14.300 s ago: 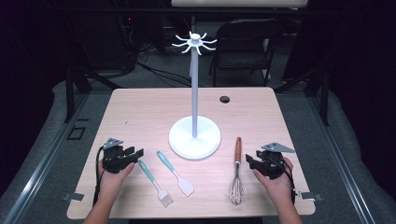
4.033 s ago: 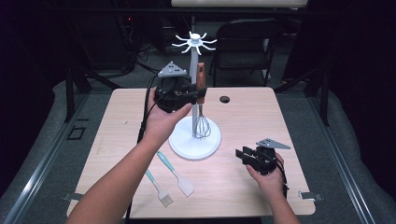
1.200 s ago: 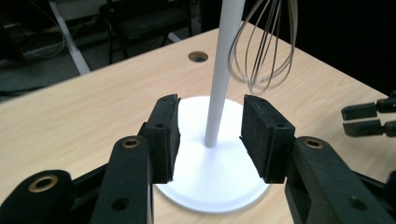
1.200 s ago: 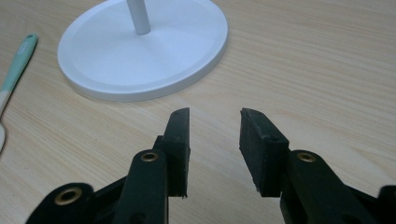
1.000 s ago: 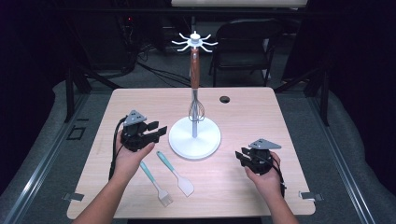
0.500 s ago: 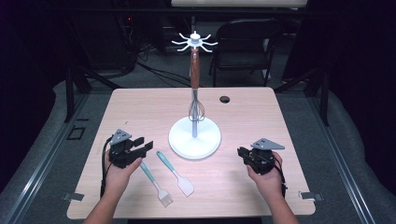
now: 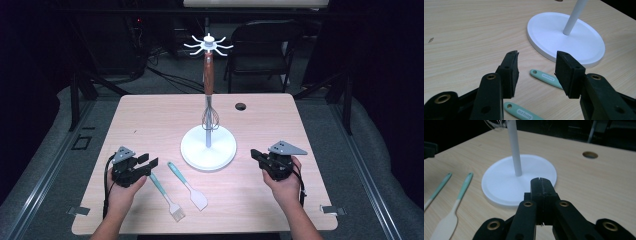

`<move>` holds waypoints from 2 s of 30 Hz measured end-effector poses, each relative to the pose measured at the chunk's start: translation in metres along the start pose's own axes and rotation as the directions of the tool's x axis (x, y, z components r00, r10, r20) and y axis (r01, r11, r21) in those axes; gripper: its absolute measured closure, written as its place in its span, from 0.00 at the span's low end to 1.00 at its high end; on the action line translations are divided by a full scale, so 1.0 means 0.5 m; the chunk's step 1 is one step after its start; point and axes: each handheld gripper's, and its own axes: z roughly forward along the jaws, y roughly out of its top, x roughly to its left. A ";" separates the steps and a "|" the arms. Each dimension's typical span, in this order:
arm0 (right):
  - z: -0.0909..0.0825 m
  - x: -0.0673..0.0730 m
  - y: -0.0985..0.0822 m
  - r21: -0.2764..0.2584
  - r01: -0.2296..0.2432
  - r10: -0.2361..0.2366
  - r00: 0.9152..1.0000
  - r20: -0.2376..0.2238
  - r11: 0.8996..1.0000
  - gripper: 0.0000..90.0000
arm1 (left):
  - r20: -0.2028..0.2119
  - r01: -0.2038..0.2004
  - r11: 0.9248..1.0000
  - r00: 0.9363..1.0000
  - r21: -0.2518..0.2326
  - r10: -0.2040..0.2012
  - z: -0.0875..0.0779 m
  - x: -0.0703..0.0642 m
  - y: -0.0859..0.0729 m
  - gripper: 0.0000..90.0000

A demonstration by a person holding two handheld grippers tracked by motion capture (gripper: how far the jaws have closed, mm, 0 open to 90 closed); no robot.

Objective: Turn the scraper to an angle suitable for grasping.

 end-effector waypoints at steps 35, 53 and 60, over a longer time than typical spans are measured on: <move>-0.031 0.039 0.372 -0.281 0.054 -0.079 0.994 -0.078 0.958 1.00 | 0.010 0.026 1.000 1.000 -0.006 -0.025 0.002 0.013 -0.008 0.61; -0.021 0.059 0.485 -0.334 0.060 -0.079 0.996 -0.043 0.941 1.00 | 0.022 0.027 1.000 0.999 -0.005 -0.027 0.004 0.015 -0.008 0.61; -0.019 0.070 0.506 -0.343 0.068 -0.090 0.995 -0.046 0.937 1.00 | 0.025 0.029 1.000 0.999 -0.004 -0.029 0.005 0.016 -0.008 0.61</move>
